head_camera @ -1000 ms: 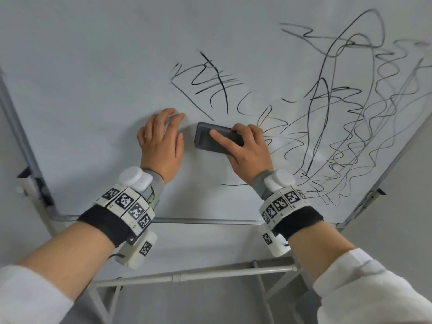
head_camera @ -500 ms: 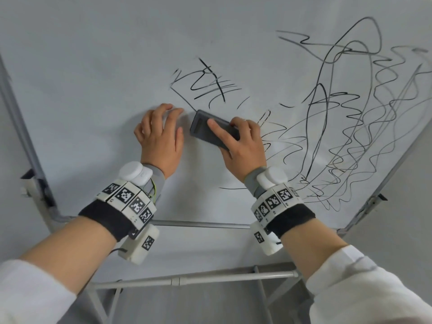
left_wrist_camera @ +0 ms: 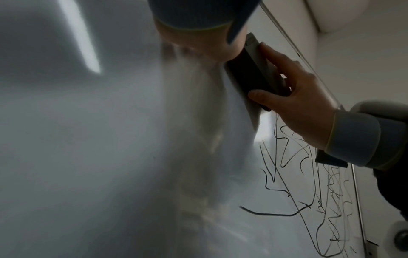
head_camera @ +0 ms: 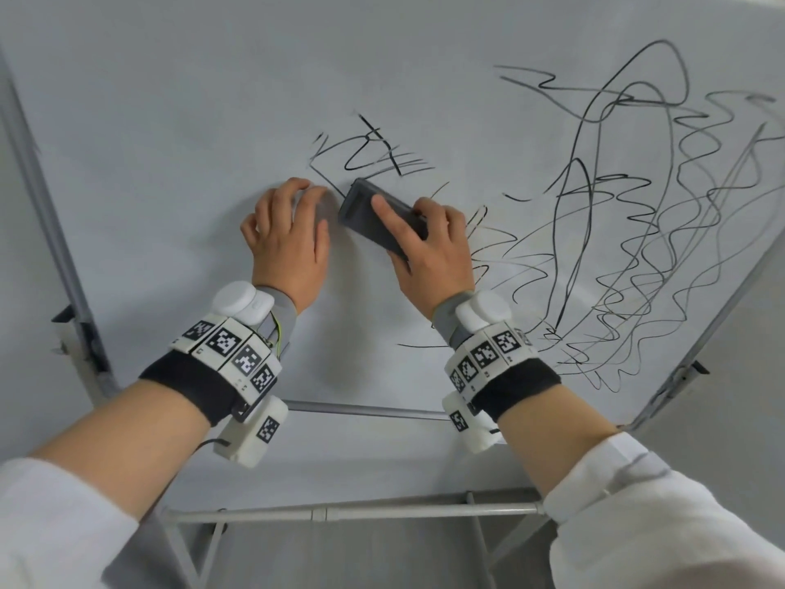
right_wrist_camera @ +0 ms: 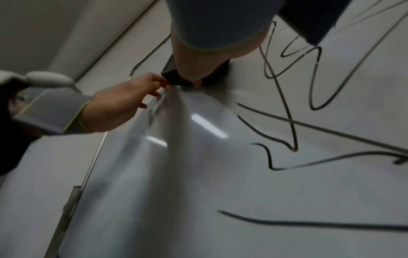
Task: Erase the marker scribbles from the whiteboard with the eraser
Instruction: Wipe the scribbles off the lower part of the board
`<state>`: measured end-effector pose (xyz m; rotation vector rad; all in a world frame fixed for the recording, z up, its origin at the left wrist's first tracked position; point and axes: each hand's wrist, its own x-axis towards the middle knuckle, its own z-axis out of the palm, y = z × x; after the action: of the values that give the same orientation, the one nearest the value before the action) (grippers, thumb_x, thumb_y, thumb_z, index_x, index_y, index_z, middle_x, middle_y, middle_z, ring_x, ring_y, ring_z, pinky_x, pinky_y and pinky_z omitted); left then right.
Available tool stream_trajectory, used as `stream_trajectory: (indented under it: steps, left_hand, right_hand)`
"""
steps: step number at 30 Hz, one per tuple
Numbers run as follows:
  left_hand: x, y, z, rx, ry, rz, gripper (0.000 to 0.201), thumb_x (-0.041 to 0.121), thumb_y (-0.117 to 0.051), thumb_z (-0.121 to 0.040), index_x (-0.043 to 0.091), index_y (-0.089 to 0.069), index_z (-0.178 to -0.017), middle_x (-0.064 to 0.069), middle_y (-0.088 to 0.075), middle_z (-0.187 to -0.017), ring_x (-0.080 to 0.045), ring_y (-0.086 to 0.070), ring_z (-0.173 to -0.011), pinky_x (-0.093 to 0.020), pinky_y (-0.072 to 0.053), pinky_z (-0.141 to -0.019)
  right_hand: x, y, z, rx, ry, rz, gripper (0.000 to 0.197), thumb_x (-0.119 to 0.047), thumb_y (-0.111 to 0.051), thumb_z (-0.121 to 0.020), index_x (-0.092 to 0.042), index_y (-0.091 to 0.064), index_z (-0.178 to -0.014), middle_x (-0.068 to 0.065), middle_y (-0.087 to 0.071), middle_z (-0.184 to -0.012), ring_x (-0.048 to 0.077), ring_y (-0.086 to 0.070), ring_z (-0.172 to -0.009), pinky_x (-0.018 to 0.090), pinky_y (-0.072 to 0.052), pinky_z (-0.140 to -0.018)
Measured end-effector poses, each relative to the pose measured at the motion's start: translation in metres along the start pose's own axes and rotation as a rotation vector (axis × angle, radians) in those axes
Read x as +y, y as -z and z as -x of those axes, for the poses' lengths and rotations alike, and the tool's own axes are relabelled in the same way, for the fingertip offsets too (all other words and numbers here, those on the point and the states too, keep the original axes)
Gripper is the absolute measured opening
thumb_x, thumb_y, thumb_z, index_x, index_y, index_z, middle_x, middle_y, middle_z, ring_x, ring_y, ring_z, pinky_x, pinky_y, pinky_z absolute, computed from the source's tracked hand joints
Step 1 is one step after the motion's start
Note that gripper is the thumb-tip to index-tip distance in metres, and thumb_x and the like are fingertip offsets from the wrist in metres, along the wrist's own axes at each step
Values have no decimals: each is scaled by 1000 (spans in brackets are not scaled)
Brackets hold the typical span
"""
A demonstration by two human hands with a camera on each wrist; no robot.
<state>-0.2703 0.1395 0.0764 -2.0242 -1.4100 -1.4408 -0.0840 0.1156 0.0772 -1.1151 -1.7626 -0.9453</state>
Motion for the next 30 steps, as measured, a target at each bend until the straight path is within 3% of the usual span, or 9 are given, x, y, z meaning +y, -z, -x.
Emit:
stream_trajectory:
  steps: [4,8,13,19,25,30]
  left_hand:
    - [2,1,-1,-4,0,-10,39,23,-35,-87,17,-51,-122,-6,-45,-131,-25,-34,-118,-44,-29,-91]
    - [2,1,-3,1,0,-18,38,22,-35,-87,17,-51,-122,-6,-45,-130,-24,-34,-117,-43,-28,-91]
    - [0,1,-5,6,7,-17,38,21,-36,-87,17,-52,-122,-6,-46,-129,-22,-32,-116,-42,-28,-91]
    - [-5,3,-13,16,-16,1,39,21,-36,-86,19,-53,-121,-6,-47,-127,-22,-33,-113,-42,-28,-90]
    - [-10,4,-23,31,-42,19,37,19,-37,-87,20,-52,-121,-6,-47,-127,-21,-32,-112,-41,-29,-89]
    - [-16,7,-29,47,-60,38,36,19,-40,-85,15,-53,-118,-7,-48,-126,-22,-32,-112,-42,-30,-89]
  right_hand:
    - [8,4,-5,-10,37,-6,54,-14,-62,-80,-26,-55,-132,10,-44,-113,29,-38,-91,41,-46,-76]
    - [18,11,-29,84,-74,17,58,-13,-66,-77,-25,-54,-132,12,-48,-112,26,-35,-93,38,-44,-81]
    - [6,1,-20,71,-63,-11,57,-12,-64,-78,-24,-53,-133,7,-35,-115,28,-36,-94,38,-40,-84]
    - [1,-1,-12,8,-7,-30,57,-15,-61,-77,-26,-51,-132,13,-49,-112,29,-38,-92,41,-47,-76]
    - [4,2,-41,121,-196,20,58,-16,-65,-79,-24,-49,-134,15,-50,-111,29,-39,-91,37,-45,-78]
    - [-19,-11,-21,34,-57,0,57,-14,-63,-78,-24,-50,-133,9,-39,-114,29,-38,-91,36,-39,-80]
